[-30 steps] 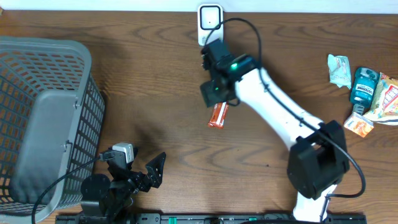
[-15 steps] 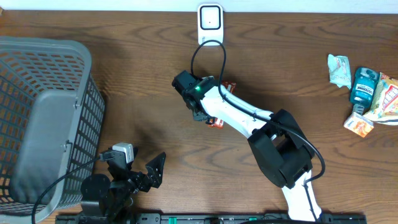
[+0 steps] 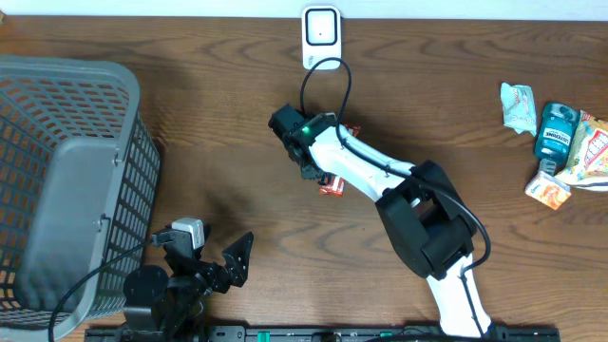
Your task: Scan the item barcode
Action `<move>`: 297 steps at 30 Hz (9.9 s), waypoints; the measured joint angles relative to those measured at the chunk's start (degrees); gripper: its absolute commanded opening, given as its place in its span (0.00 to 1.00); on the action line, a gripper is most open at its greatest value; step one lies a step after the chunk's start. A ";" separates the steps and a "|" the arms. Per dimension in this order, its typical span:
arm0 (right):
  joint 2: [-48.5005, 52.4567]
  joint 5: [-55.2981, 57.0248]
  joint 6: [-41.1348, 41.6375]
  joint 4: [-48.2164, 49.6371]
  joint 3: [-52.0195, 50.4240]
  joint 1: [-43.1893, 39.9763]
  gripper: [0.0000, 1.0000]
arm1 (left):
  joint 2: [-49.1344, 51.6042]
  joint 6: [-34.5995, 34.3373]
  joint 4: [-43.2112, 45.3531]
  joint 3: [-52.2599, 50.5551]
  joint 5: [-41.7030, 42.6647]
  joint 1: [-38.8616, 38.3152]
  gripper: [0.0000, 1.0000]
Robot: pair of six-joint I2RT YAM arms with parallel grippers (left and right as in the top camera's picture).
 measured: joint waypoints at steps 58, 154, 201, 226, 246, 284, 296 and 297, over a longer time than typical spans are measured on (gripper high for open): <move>-5.51 -32.85 -13.33 8.02 -5.31 5.44 0.01 | -0.02 0.00 -0.02 0.00 0.00 0.00 0.98; -6.80 -27.98 -44.96 -8.87 -9.05 -4.39 0.01 | 0.00 0.00 -0.02 0.00 0.00 0.00 0.98; -20.00 -8.90 -38.91 15.87 -30.01 11.02 0.43 | 0.00 0.00 0.00 0.00 -0.02 0.00 0.98; -30.05 -11.50 -36.98 6.56 -26.64 9.11 0.41 | 0.00 0.00 -0.02 0.00 0.00 0.00 0.98; -27.36 -11.76 -36.94 16.55 -39.45 10.99 0.43 | 0.00 0.00 -0.02 0.00 0.00 0.00 0.98; -7.67 -76.17 -58.36 -3.69 -23.98 -15.63 0.01 | 0.00 0.00 0.00 0.00 0.00 0.00 0.98; -4.20 -69.99 -51.08 0.26 -23.89 -21.03 0.01 | 0.00 0.00 0.00 0.00 -0.02 0.00 0.98; -4.20 -69.46 -49.70 0.46 -23.74 -22.16 0.02 | 0.00 0.00 -0.02 0.00 0.00 0.00 0.98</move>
